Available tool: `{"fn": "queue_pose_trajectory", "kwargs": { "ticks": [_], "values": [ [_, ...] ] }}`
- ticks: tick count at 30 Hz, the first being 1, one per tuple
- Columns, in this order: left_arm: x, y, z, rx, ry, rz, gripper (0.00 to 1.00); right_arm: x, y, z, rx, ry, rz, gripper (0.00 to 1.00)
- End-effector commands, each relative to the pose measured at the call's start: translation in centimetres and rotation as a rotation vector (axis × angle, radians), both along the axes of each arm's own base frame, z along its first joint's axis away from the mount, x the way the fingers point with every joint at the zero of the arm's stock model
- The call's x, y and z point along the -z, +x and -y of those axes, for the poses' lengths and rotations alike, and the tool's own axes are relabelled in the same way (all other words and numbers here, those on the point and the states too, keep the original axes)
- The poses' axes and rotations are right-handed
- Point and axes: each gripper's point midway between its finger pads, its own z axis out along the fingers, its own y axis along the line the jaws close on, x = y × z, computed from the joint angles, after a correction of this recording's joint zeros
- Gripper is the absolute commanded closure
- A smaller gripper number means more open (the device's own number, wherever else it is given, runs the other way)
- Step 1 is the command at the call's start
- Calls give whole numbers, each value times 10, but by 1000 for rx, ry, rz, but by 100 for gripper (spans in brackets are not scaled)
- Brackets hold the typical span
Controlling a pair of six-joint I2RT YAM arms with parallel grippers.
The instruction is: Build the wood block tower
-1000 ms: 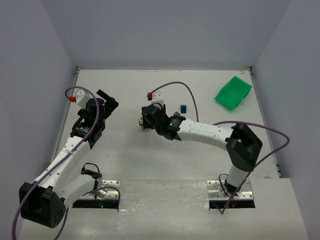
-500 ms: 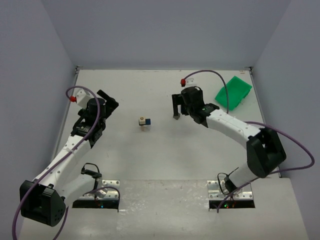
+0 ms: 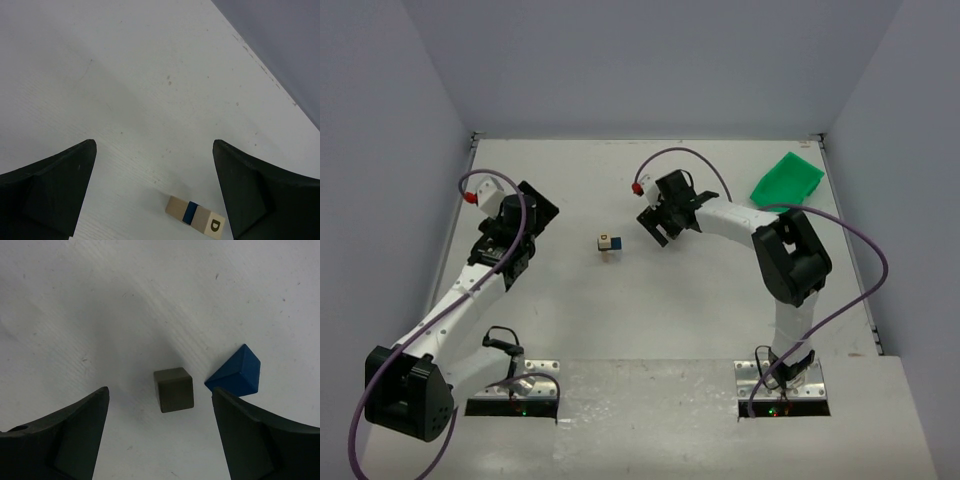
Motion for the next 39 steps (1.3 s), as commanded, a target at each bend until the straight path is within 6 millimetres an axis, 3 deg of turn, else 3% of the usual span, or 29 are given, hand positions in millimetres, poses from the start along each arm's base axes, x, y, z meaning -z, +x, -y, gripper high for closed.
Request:
{"fn": "queue_pose_trajectory", "kwargs": {
  "ticks": [1,8,19,25,31,39],
  "values": [
    [-19,8,-4,-21,4,47,0,-11,13,-2,-3,2,29,19],
    [-19,8,-4,-21,5,46,0,-6,10,-1,36,28,-11,35],
    [-20,7,-3,-18,2,50,0,7,17,11,106,-7,-22,39],
    [-21,6,-4,-19,1,54,0,7,19,7,56,-5,-23,67],
    [-23,5,-4,-19,0,59,0,-15,13,-2,-64,20,-4,82],
    [-24,5,-4,-15,0,63,0,-78,-11,-36,-458,120,116,84]
  ]
}}
